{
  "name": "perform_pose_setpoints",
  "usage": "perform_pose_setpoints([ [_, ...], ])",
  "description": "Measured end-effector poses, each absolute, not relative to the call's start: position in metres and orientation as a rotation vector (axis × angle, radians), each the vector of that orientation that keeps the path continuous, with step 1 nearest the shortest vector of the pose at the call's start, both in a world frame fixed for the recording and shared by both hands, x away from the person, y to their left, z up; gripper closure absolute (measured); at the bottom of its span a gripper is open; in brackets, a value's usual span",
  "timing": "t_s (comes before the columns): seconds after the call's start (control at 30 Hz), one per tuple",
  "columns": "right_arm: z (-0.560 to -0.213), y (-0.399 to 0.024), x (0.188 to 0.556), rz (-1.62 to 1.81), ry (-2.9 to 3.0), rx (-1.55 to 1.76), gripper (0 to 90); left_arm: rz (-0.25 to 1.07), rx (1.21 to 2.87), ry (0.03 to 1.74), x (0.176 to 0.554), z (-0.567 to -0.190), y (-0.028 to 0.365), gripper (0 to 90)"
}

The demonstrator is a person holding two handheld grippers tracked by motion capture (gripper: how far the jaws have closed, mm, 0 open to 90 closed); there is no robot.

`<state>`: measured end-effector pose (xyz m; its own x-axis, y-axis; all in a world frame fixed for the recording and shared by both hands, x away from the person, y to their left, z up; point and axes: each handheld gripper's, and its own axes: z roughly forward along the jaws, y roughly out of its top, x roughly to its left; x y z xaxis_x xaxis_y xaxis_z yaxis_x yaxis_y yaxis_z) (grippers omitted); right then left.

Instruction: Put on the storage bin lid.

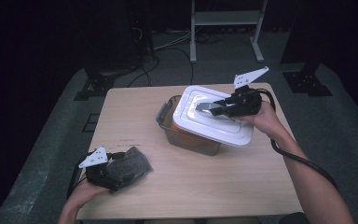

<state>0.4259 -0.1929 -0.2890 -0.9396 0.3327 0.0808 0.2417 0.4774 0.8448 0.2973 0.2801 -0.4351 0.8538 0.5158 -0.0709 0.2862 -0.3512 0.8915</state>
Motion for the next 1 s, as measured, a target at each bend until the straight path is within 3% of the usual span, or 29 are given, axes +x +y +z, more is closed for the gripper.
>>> perform_pose_setpoints([
  [1.0,-0.305,-0.155,0.454,1.457,2.678,0.494,66.3,0.266,1.96,0.591,0.297,-0.435,0.28,3.4],
])
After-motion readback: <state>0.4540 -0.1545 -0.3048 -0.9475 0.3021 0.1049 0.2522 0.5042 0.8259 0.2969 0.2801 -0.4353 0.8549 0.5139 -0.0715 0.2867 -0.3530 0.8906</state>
